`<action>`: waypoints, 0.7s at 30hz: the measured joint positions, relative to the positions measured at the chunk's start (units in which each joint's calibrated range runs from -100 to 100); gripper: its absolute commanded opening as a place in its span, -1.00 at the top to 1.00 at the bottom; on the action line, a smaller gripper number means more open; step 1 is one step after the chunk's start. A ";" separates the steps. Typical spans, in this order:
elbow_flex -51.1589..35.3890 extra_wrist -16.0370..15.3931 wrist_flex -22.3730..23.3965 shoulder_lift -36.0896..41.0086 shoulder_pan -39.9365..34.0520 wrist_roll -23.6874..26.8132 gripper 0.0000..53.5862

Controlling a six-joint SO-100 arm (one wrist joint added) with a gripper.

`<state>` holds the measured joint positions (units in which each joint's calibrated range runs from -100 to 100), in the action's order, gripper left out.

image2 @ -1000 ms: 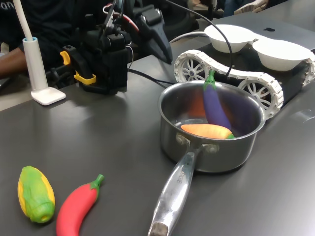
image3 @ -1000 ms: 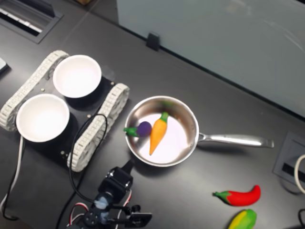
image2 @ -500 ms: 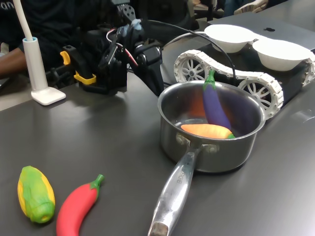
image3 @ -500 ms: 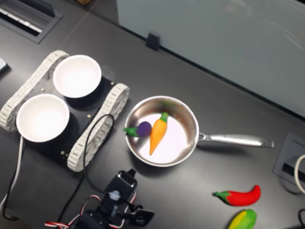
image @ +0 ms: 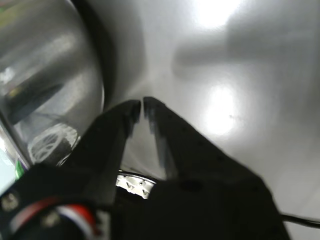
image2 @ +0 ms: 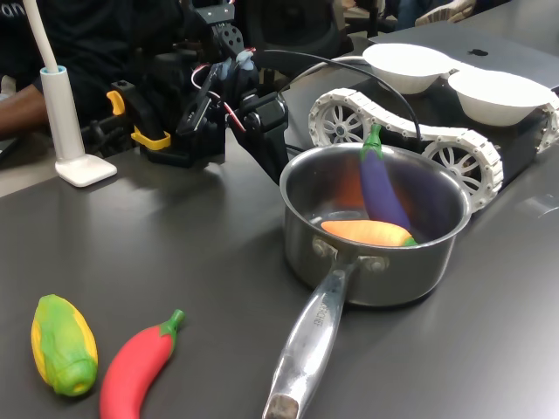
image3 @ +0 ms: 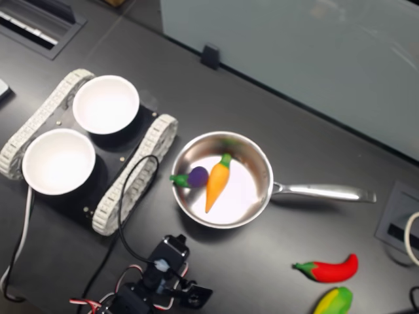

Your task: Pick up the brinjal and place them in the pan

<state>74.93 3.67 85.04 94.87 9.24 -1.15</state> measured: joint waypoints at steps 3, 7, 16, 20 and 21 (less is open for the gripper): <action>0.00 0.00 0.00 0.00 0.00 0.00 0.96; 0.00 0.00 0.00 0.00 0.00 0.00 0.99; 0.00 0.00 0.00 0.00 0.00 0.00 0.99; 0.00 0.00 0.00 0.00 0.00 -0.15 0.99; 0.00 0.00 0.00 0.00 0.00 -0.20 0.99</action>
<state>74.93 3.67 85.04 94.87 9.24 -1.34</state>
